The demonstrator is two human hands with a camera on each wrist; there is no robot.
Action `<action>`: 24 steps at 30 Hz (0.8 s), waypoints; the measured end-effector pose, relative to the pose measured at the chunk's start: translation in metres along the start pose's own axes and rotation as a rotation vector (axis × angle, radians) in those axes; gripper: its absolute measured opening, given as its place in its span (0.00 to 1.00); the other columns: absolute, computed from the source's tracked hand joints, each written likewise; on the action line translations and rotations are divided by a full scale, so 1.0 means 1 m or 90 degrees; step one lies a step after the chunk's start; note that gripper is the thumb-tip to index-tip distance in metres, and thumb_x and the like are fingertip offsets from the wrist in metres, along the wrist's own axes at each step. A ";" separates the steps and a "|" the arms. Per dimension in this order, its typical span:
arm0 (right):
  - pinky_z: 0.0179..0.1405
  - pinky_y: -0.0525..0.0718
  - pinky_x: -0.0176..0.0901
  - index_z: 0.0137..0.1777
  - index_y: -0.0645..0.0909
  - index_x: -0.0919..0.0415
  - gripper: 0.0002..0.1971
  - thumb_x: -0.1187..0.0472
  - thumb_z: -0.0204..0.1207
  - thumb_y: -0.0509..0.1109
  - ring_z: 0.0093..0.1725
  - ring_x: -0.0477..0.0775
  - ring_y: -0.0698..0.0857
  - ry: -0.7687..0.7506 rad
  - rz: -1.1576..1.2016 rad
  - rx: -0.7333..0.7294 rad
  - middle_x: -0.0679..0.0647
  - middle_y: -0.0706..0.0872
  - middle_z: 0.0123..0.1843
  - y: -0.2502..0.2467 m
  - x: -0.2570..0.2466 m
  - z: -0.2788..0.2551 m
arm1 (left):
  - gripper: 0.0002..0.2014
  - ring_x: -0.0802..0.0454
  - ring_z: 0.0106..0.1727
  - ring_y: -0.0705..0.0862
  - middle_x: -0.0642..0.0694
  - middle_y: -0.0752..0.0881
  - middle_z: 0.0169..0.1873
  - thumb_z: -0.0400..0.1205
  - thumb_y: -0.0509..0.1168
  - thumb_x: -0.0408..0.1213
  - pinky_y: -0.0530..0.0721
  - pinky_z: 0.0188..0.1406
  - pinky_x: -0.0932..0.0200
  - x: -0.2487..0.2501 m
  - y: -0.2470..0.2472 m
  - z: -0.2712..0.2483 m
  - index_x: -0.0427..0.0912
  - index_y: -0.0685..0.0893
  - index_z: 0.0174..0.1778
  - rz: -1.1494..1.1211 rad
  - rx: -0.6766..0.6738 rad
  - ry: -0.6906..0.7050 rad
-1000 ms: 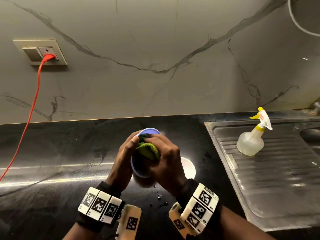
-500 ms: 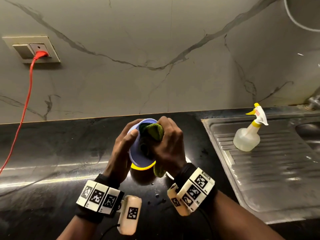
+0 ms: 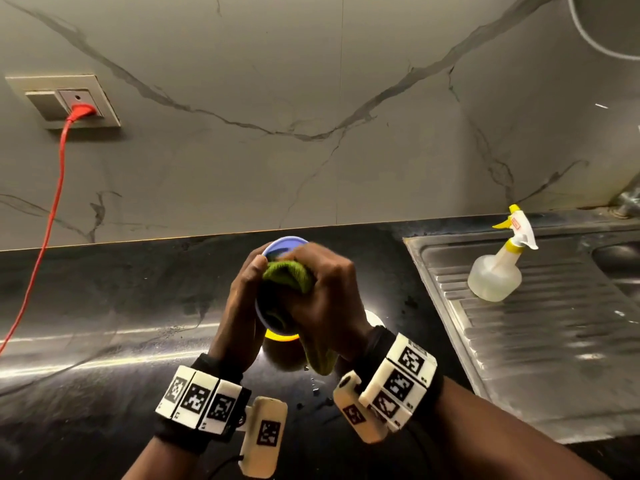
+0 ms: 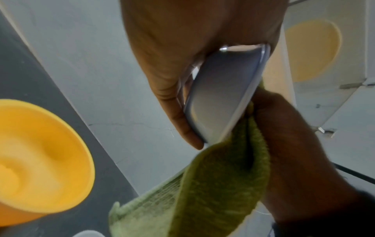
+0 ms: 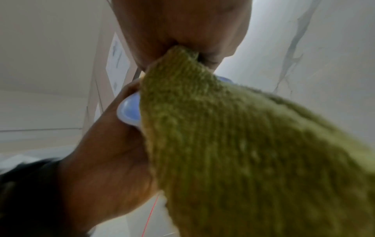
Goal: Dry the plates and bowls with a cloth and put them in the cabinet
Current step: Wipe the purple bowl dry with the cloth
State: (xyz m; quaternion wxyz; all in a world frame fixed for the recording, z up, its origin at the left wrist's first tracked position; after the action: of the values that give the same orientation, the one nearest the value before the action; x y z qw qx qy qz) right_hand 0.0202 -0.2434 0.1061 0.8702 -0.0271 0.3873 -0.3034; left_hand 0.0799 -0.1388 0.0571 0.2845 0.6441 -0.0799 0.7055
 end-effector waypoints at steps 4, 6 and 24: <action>0.32 0.78 0.47 0.35 0.79 0.62 0.10 0.62 0.66 0.79 0.31 0.51 0.78 0.083 -0.089 0.097 0.50 0.81 0.31 -0.016 0.019 0.013 | 0.37 0.36 0.69 0.81 0.34 0.83 0.67 0.75 0.69 0.65 0.78 0.68 0.38 0.012 0.006 0.005 0.41 0.79 0.72 0.017 -0.034 0.017; 0.28 0.76 0.45 0.34 0.76 0.62 0.14 0.58 0.68 0.79 0.28 0.52 0.76 0.137 -0.096 0.126 0.51 0.79 0.29 -0.018 0.029 0.005 | 0.36 0.42 0.67 0.84 0.39 0.85 0.65 0.73 0.72 0.62 0.82 0.63 0.50 0.018 0.006 0.006 0.42 0.80 0.71 0.040 -0.037 0.034; 0.42 0.85 0.53 0.54 0.87 0.63 0.12 0.58 0.75 0.78 0.48 0.57 0.87 -0.106 -0.118 -0.123 0.56 0.87 0.54 0.019 0.001 -0.018 | 0.33 0.37 0.60 0.85 0.34 0.86 0.60 0.71 0.72 0.65 0.80 0.61 0.38 0.016 -0.004 -0.003 0.46 0.83 0.66 0.003 0.016 0.053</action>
State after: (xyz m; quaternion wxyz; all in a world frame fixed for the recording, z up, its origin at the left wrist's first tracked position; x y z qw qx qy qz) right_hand 0.0181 -0.2253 0.0871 0.8608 -0.1714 0.3371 -0.3406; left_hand 0.0789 -0.1289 0.0711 0.2776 0.6177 -0.0605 0.7333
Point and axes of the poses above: each hand's wrist, its own z-axis towards the middle knuckle, its own y-axis out of the palm, x = y × z, the point moved 6 cm from there along z, towards the middle knuckle
